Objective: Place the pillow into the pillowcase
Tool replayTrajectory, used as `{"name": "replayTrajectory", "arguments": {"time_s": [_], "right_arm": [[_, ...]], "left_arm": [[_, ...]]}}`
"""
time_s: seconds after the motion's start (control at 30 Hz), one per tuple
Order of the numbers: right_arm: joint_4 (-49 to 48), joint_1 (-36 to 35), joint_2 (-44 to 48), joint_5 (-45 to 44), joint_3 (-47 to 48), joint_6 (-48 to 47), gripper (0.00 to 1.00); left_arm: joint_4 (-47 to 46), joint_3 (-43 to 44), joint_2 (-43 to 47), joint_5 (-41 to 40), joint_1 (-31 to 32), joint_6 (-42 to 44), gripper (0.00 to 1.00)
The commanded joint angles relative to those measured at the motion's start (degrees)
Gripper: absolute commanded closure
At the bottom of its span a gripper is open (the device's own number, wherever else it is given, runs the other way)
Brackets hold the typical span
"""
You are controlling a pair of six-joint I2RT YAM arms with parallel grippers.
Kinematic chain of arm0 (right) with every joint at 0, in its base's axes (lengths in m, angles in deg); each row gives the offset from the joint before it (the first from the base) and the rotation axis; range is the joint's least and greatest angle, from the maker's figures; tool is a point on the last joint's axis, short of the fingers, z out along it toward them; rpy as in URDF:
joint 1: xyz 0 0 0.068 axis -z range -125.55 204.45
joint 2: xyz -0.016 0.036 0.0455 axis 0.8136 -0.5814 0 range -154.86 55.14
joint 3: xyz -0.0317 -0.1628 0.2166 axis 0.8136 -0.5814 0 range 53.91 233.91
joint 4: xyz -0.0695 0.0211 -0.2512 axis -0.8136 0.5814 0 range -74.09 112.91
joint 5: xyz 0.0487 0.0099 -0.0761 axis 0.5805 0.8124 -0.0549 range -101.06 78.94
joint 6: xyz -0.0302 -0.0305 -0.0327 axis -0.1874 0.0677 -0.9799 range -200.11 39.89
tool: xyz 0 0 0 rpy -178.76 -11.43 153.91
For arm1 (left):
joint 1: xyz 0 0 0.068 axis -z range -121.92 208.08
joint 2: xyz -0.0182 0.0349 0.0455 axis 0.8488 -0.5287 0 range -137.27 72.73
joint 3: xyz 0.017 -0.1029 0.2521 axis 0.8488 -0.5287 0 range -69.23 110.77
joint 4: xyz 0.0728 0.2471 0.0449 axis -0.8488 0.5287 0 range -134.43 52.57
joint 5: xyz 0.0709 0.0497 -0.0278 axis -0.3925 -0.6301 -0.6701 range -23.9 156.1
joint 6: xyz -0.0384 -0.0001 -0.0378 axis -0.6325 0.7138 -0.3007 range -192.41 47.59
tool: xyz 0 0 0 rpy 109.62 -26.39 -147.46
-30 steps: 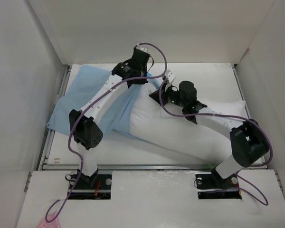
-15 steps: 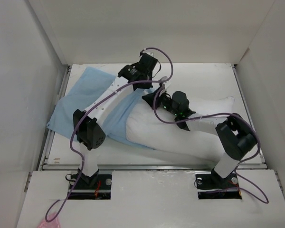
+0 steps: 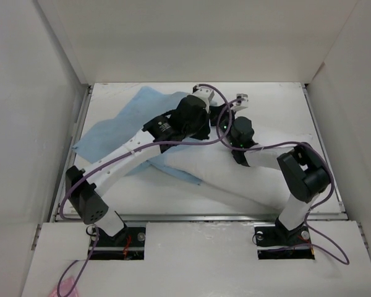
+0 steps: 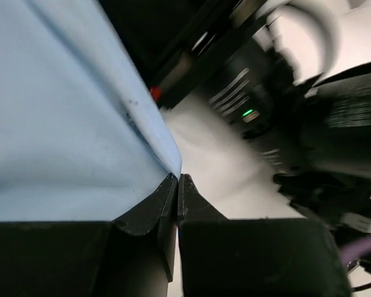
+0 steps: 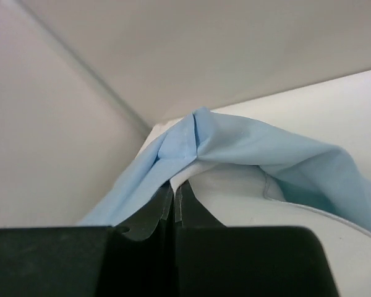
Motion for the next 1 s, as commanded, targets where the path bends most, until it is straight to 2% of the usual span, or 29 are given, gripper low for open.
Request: {"name": "replayTrajectory", "arguments": {"time_s": [0.0,0.1,0.2,0.27,0.3,0.33,0.37,0.4,0.43,0.47,0.53,0.57,0.67,0.7,0.77,0.83,0.93,0.97], "right_arm": [[-4.94,0.9,6.08,-17.42,0.32,4.22,1.0],[-3.88,1.6,7.4,-23.04,0.32,5.01,1.0],[2.87,2.13,8.02,-29.01,2.16,8.43,1.0],[3.6,3.44,7.24,-26.76,2.87,7.92,1.0],[4.81,4.58,7.23,-22.05,3.39,7.22,1.0],[6.31,4.59,7.23,-20.0,4.44,5.99,1.0],[10.93,4.59,7.23,-18.5,5.24,2.33,0.98],[14.11,4.59,7.23,-17.7,5.94,0.55,0.86],[17.28,4.59,7.75,-17.69,6.56,-1.12,0.58],[22.01,4.59,9.24,-17.69,6.56,-2.88,0.38],[28.52,5.12,11.26,-20.75,7.26,-5.27,0.08],[31.17,5.12,12.4,-20.77,7.79,-6.84,0.02],[42.68,5.65,16.89,-23.05,9.8,-11.06,0.0],[49.15,5.65,18.81,-23.84,10.51,-11.68,0.0],[54.28,5.65,20.93,-22.89,11.83,-16.5,0.0],[63.74,5.65,24.09,-25.68,12.54,-16.26,0.0],[65.74,2.32,30.66,-21.93,9.48,-21.94,0.0],[65.74,0.83,32.26,-19.74,8.42,-29.19,0.0]], "left_arm": [[-5.93,-5.3,0.29,5.88,0.05,-2.67,1.0],[-7.27,-7.67,-0.23,8.87,0.66,-4.17,1.0],[-8.49,-8.99,-0.85,10.9,2.42,-4.7,1.0],[-8.5,-9.0,-1.46,10.2,2.95,-4.7,1.0],[-8.5,-9.0,-1.99,9.58,2.96,-4.7,1.0],[-6.58,-7.69,-2.52,8.53,2.96,-4.17,0.9],[-5.17,-6.46,-3.05,5.22,2.96,-4.17,0.7],[-3.51,-4.88,-3.57,3.53,2.17,-4.17,0.47],[-1.75,-2.08,-3.58,1.77,1.56,-4.69,0.36],[0.44,-1.45,-3.58,0.02,1.55,-5.22,0.0],[0.99,-1.44,-0.09,-3.42,0.85,-5.22,0.0],[0.99,-3.35,1.68,-4.21,0.15,-5.92,0.0],[0.29,-8.79,9.48,-8.51,-0.38,-8.2,0.0],[0.29,-10.39,11.34,-9.83,-0.91,-9.08,0.0],[1.17,-13.81,15.04,-12.91,-1.43,-12.93,0.0],[1.79,-20.49,20.22,-13.97,-2.75,-15.93,0.0],[1.79,-29.89,25.33,-13.98,-5.56,-21.47,0.0],[1.79,-32.09,26.21,-13.98,-6.35,-22.61,0.0]]}}
